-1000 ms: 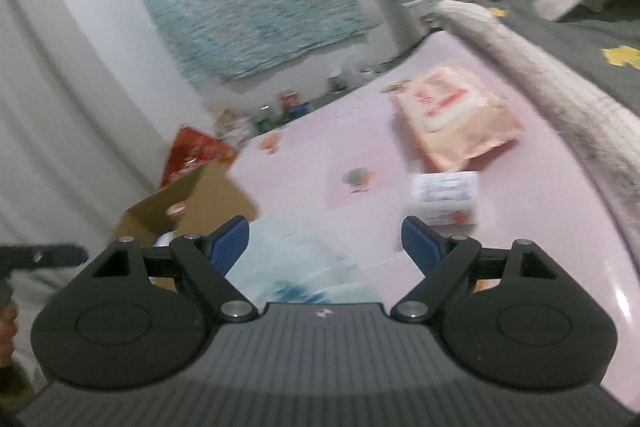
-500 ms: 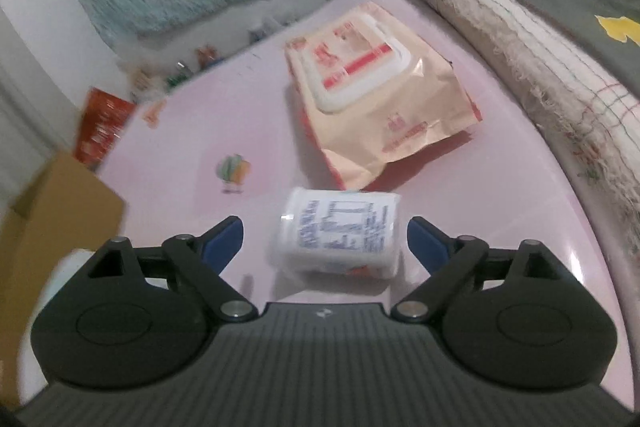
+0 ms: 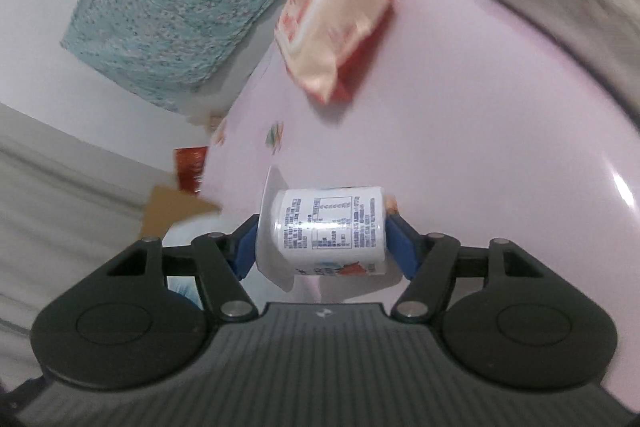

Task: Organize soft objects
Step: 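Grasp the white yogurt cup with the right tool and lift it, then grasp the yogurt cup lid with the left tool while the right tool holds the cup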

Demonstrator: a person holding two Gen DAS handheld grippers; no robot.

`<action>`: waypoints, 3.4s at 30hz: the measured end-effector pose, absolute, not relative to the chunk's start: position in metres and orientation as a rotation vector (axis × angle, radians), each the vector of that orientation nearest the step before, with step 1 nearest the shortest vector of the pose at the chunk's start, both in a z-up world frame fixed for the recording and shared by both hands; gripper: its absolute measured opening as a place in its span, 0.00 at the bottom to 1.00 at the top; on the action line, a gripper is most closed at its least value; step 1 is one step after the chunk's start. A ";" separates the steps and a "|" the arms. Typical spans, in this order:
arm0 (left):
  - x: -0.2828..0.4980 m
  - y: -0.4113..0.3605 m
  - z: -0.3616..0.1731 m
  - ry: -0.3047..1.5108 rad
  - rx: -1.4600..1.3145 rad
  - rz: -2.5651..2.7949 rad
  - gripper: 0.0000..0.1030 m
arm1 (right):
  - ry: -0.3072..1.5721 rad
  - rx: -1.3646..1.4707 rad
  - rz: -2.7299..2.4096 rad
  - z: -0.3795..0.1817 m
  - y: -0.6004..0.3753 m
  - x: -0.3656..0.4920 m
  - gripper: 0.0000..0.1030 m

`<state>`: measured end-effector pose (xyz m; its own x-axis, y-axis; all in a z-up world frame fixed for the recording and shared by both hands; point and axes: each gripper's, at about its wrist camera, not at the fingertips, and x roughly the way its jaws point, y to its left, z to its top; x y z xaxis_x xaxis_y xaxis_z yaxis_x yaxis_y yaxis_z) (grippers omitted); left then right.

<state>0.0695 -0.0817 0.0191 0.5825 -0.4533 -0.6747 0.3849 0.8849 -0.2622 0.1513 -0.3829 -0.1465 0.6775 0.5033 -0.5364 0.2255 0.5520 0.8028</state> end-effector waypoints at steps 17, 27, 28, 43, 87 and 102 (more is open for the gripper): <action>0.001 -0.182 -0.043 0.853 0.162 -0.659 0.92 | 0.815 1.060 0.178 -0.150 -0.376 0.046 0.66; 0.006 -0.216 -0.075 0.881 0.241 -0.644 0.91 | 0.803 1.071 0.152 -0.152 -0.394 0.028 0.66; 0.007 -0.219 -0.077 0.881 0.248 -0.647 0.91 | 0.802 1.064 0.152 -0.151 -0.395 0.027 0.66; 0.021 -0.275 -0.096 0.806 0.329 -0.675 0.70 | 0.735 0.971 0.133 -0.132 -0.412 0.020 0.54; 0.030 -0.288 -0.106 0.759 0.267 -0.623 0.49 | 0.734 0.976 0.193 -0.126 -0.409 0.007 0.26; 0.005 -0.244 -0.040 0.622 0.197 -0.612 0.49 | 0.631 0.815 0.267 -0.042 -0.371 -0.012 0.26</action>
<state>0.0054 -0.2439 -0.0401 0.6437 -0.4766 -0.5988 0.5911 0.8066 -0.0065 -0.0122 -0.3707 -0.0419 0.7865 0.4528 -0.4200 0.0148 0.6660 0.7458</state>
